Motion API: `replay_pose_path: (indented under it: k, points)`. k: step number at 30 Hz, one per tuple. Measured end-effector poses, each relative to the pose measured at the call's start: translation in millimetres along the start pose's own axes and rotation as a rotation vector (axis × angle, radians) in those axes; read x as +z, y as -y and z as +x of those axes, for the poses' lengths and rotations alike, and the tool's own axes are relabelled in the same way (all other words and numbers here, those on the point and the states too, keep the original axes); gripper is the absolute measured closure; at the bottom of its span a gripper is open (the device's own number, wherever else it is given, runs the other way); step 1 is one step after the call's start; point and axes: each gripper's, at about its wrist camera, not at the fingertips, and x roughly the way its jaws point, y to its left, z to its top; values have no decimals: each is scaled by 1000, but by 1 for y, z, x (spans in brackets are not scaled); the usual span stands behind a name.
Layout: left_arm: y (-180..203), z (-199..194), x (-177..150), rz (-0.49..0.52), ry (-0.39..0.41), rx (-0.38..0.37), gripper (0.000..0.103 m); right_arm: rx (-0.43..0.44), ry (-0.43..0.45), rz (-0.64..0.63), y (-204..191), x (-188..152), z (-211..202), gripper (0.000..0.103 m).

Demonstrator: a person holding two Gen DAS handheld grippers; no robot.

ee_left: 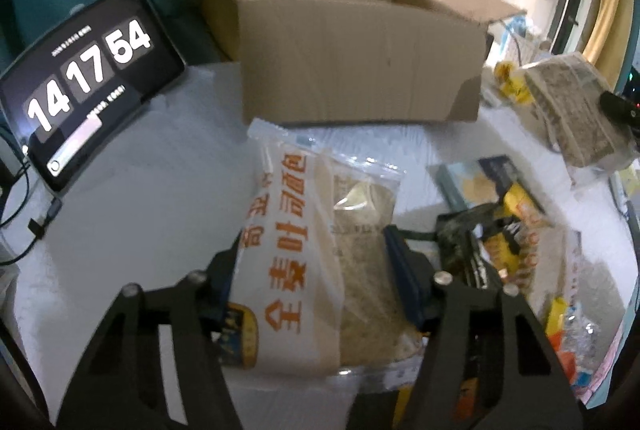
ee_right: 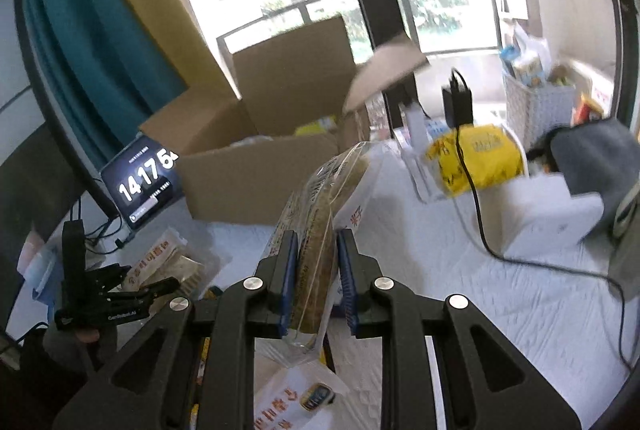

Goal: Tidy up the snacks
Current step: 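Lower both bread bags into the box and open both tools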

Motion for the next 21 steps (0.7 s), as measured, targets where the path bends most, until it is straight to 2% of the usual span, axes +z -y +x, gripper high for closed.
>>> replay_pose_path:
  k: [5, 10, 16, 21]
  points:
    - [-4, -36, 15, -8, 97, -24, 41, 7, 39, -51, -19, 19, -7, 81]
    - [-4, -67, 41, 14, 206, -16, 41, 10, 75, -94, -35, 37, -5, 81]
    - [-6, -86, 80, 42, 315, -8, 41, 21, 113, -127, -49, 61, 7, 81]
    - [-5, -87, 115, 62, 381, -6, 41, 17, 149, -143, -57, 88, 25, 81]
